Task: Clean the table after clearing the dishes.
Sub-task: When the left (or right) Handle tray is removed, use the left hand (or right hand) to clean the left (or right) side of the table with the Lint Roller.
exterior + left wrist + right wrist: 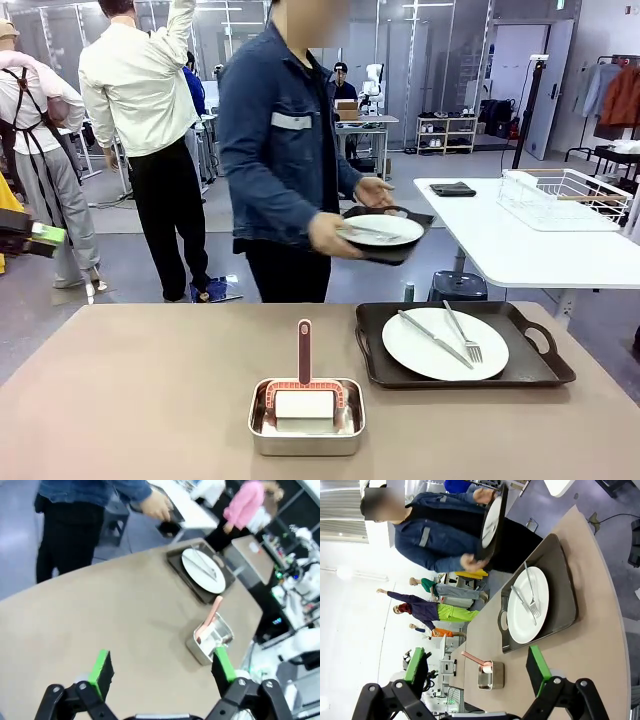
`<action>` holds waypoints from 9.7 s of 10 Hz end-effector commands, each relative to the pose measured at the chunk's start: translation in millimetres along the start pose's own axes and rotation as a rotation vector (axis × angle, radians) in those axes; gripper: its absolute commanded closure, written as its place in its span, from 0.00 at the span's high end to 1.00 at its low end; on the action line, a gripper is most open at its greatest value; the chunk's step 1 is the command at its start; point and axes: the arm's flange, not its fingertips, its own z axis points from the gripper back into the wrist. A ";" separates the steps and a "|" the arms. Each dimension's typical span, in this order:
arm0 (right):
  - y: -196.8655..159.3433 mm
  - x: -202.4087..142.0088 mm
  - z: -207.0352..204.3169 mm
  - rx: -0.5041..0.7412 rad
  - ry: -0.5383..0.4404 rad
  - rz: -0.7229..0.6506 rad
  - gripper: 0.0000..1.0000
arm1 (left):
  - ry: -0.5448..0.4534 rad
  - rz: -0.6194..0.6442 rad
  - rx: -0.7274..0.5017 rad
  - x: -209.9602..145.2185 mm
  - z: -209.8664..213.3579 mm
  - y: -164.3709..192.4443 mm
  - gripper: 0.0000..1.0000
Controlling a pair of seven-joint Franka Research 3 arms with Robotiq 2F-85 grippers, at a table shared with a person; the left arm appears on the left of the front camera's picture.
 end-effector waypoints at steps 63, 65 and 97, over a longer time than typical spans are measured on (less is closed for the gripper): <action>1.6 -0.2 2.1 0.011 0.001 0.012 1.00 | 0.530 0.019 0.176 37.7 -193.9 -121.0 0.00; 1.6 -0.2 2.1 0.011 0.001 0.012 1.00 | 0.459 0.120 0.152 -8.4 -180.9 -81.7 0.00; 1.6 -0.2 2.1 0.011 0.001 0.012 1.00 | 0.511 0.552 0.038 -102.1 -127.0 151.1 0.21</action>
